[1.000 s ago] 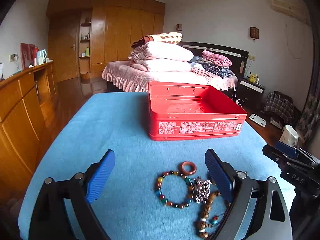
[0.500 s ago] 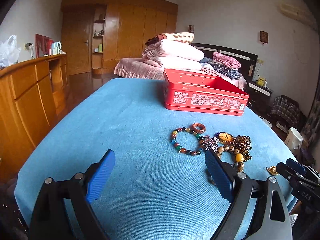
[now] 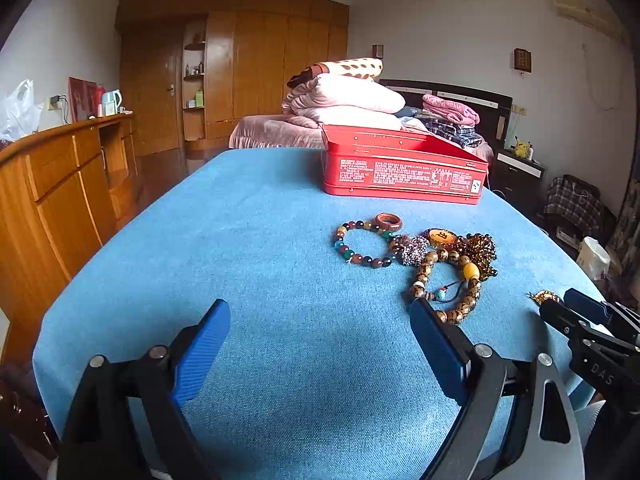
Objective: Organize jewelry
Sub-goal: 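Move both tools back toward the remaining jewelry on the table, then grasp the gold pendant with the right tool while the left tool grasps the beaded bracelet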
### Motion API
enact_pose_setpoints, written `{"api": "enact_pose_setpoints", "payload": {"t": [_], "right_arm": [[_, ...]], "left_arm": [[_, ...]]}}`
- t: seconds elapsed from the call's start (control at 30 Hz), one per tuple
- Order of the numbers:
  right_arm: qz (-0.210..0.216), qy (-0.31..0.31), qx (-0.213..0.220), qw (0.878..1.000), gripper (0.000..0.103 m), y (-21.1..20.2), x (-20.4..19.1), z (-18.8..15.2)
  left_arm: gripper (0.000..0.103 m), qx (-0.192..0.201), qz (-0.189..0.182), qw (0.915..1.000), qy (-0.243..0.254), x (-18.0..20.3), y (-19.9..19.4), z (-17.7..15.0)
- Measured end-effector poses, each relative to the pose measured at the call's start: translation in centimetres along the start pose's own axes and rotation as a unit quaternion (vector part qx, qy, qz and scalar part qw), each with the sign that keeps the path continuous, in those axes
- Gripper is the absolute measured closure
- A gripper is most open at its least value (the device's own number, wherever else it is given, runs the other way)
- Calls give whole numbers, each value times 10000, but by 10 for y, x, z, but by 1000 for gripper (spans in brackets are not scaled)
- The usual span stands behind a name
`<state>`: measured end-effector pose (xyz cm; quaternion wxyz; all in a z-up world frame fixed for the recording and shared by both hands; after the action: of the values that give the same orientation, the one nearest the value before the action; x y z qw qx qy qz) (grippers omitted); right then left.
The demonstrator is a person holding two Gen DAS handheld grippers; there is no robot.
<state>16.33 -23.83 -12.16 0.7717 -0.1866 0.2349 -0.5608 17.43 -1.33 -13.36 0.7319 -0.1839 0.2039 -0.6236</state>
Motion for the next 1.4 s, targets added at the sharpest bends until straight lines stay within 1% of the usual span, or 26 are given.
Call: {"api": "enact_pose_setpoints", "payload": {"t": [0.1,0.17,0.33,0.4,0.47,0.77,1.0,1.1,1.23,1.33,1.4], "right_arm": [[4,-19,6,10000,57,1,-1,0],[29,-38,5,10000,61,3,-3,1],[43,-150,-7,9999,67,7,-6,1],[70,-189,-10,9998,71,7,-7,1],[161,-225,-13,9996,82,8,-10,1],[245,-183,5,9995,82,5,-8,2],[228,-123,12,9997,82,7,-3,9],[230,-87,27,9997,82,10,-3,13],[243,-89,69,9996,82,12,-4,21],[258,-107,61,9996,82,14,-4,22],[265,-111,37,9996,82,15,-5,21]], "left_arm": [[13,-7,-14,10000,34,3,0,-1],[13,-3,-18,10000,30,4,0,0],[13,-62,-29,10000,21,5,2,-1],[13,-62,-23,10000,18,5,2,-1],[13,-57,-14,10000,10,4,2,-1],[13,-83,-16,10000,-27,1,4,0],[13,-309,-22,9994,-169,-5,21,15],[13,-455,-45,9989,-68,-2,33,20],[13,-659,-168,9977,-24,5,49,26],[13,-739,-145,9971,57,9,57,28],[13,-811,-174,9966,26,8,62,30]]}}
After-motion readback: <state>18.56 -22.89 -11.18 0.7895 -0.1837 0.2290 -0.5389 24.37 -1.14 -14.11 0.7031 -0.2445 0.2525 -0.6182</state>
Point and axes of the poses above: each gripper's, at about its wrist camera, not at the fingertips, and y roughly the way its jaws point, x to its right, z to its top, the point moved 7 cm from there along y, roughly the way its jaws point, and after that the axes turned 12 degrees about z, right-handed, at the moved point
